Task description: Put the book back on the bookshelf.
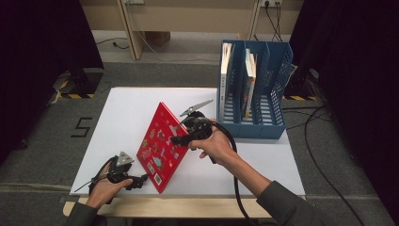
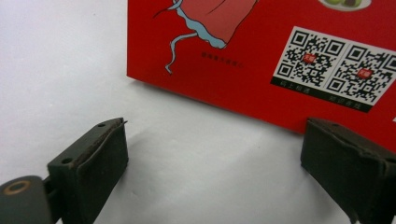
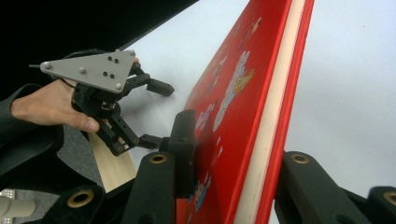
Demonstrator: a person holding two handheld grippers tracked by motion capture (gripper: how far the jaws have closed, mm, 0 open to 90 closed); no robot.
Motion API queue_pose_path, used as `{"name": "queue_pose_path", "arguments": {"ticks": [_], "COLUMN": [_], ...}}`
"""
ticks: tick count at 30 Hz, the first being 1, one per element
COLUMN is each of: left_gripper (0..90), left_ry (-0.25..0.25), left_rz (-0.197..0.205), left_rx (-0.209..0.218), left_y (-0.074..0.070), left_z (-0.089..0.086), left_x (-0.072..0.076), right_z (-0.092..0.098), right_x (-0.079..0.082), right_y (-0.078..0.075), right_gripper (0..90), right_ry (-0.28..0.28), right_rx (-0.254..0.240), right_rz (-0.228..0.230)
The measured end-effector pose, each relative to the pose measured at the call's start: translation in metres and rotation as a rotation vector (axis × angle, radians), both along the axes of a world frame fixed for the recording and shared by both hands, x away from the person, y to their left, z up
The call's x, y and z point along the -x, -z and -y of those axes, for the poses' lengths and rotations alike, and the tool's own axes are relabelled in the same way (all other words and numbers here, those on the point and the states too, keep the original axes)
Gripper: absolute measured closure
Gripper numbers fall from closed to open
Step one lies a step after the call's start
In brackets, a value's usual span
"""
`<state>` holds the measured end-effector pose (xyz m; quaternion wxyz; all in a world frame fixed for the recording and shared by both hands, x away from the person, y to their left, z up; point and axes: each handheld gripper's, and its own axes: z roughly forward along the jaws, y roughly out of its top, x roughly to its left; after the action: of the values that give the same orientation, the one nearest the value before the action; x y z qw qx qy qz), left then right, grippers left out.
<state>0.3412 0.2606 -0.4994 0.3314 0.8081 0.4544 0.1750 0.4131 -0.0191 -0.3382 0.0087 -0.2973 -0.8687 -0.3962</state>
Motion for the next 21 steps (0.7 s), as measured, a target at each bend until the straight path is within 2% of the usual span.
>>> {"name": "queue_pose_path", "arguments": {"ticks": [9,13,21], "left_gripper": [10.7,11.2,11.6], "left_ry": [0.009,0.009,0.005], "left_rz": [0.002,0.003,0.005], "left_rx": [0.016,0.016,0.016], "left_y": [0.0,0.0,0.0], "left_z": [-0.002,-0.002,-0.002], "left_x": [0.0,0.001,0.001], "right_z": [0.008,0.023,0.058], "right_x": [0.001,0.005,0.012], "right_y": [-0.007,-0.014,-0.026], "right_gripper": [70.6,72.9,74.4], "right_ry": [-0.001,0.016,0.058], "right_rx": [0.008,0.008,0.047], "right_rz": [0.002,-0.006,0.012]}}
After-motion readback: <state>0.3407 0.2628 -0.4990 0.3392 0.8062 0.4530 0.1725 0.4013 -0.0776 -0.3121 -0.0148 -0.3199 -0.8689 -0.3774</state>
